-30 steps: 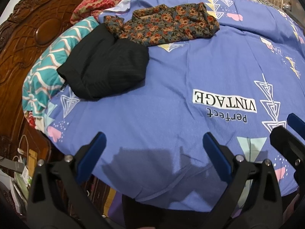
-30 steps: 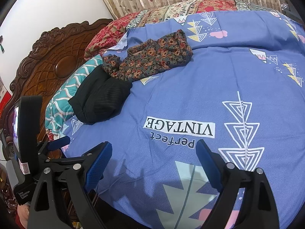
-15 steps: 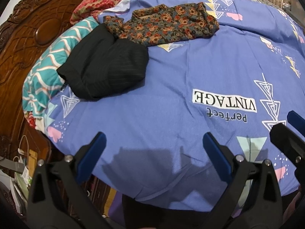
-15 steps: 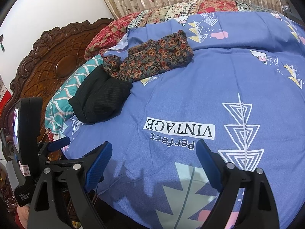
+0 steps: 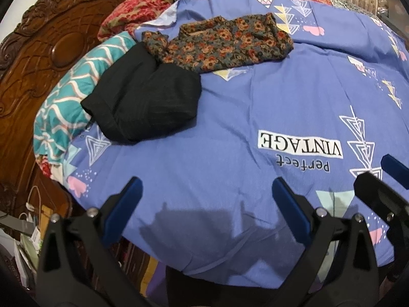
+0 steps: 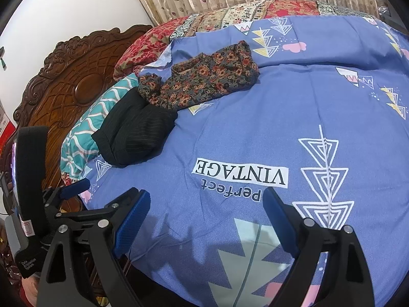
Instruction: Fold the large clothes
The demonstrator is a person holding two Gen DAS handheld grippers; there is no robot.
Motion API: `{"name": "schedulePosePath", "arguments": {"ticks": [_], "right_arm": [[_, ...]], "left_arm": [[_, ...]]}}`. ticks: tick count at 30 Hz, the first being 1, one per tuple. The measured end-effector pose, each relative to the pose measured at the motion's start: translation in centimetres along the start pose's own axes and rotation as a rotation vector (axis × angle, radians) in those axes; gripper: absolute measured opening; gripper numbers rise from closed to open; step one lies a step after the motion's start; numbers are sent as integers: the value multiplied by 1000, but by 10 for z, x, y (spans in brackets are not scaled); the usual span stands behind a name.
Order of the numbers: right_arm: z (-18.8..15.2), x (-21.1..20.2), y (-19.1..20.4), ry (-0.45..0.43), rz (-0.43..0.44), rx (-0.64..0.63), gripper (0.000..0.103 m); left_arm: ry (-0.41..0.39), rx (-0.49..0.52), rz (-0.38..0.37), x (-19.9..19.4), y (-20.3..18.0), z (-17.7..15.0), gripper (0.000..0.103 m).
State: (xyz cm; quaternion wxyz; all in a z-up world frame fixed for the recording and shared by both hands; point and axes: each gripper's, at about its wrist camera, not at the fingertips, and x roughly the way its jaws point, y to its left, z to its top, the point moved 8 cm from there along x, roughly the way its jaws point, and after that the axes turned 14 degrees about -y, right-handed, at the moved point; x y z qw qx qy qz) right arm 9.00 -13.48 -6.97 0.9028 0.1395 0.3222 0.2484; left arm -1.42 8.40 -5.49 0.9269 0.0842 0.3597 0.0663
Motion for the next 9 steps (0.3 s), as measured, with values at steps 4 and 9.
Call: {"name": "schedulePosePath", "arguments": {"ticks": [4, 9], "right_arm": [[1, -1, -1, -3, -1, 1, 101], [2, -1, -3, -3, 0, 2, 101]], "left_arm": [[3, -4, -6, 0, 0, 1, 97], [8, -4, -9, 0, -1, 1, 97]]}}
